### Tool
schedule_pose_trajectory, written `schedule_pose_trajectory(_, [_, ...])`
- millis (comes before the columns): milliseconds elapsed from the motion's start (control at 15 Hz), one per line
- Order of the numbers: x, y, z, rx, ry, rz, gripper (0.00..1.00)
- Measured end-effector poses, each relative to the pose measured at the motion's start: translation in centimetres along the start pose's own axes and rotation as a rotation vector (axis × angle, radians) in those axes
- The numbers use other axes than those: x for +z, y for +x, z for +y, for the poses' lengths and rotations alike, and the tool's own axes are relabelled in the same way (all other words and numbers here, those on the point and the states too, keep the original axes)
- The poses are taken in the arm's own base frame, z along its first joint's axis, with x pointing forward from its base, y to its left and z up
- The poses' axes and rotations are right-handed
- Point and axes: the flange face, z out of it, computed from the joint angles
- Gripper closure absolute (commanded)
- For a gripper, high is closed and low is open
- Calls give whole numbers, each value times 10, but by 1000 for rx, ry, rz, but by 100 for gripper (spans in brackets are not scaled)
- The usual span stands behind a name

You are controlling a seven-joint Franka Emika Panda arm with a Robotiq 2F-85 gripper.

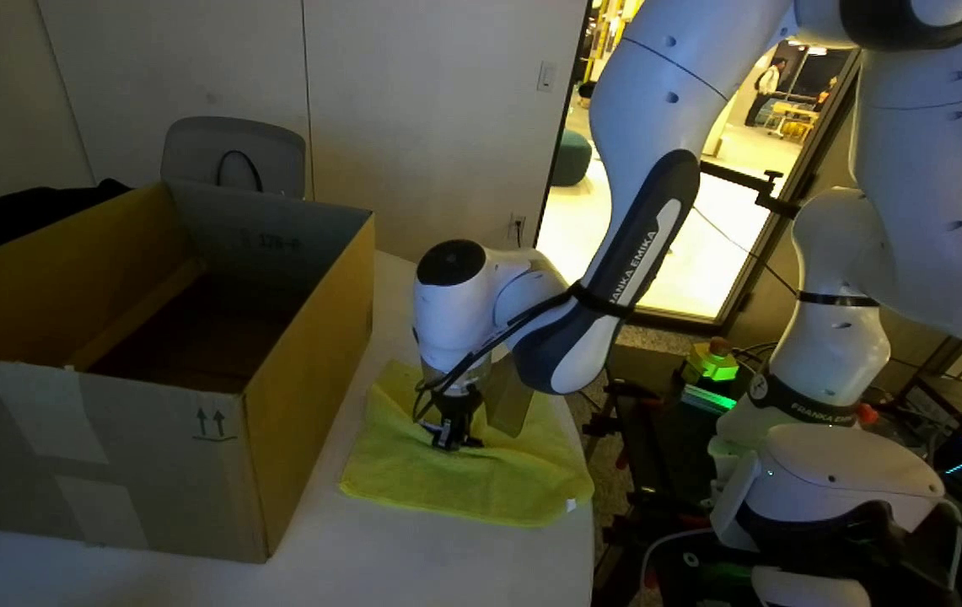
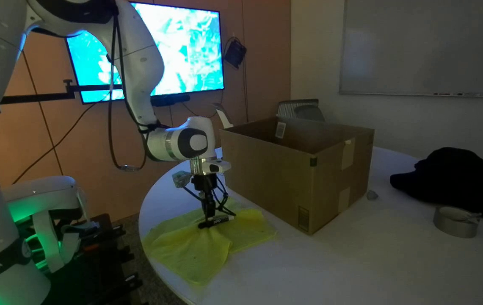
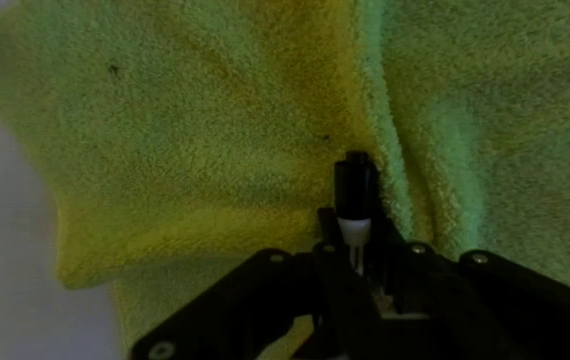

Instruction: Put the marker in the towel, fold the towel, and then put the folded towel in the box

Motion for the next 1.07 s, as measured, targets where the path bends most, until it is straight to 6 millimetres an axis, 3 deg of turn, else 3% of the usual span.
schedule_pose_trajectory(267, [-12,-12,-44,-57,35,19,92])
schedule_pose_trajectory(333, [-14,-15,-51,-65,39,21,55])
schedule_pose_trajectory(467, [-16,-19,-59,-71,44,22,48])
schedule_pose_trajectory(867, [-11,-32,-66,-84,40,9,1])
schedule_pose_trajectory(1067, [-20,-41,-69,-88,37,22,0])
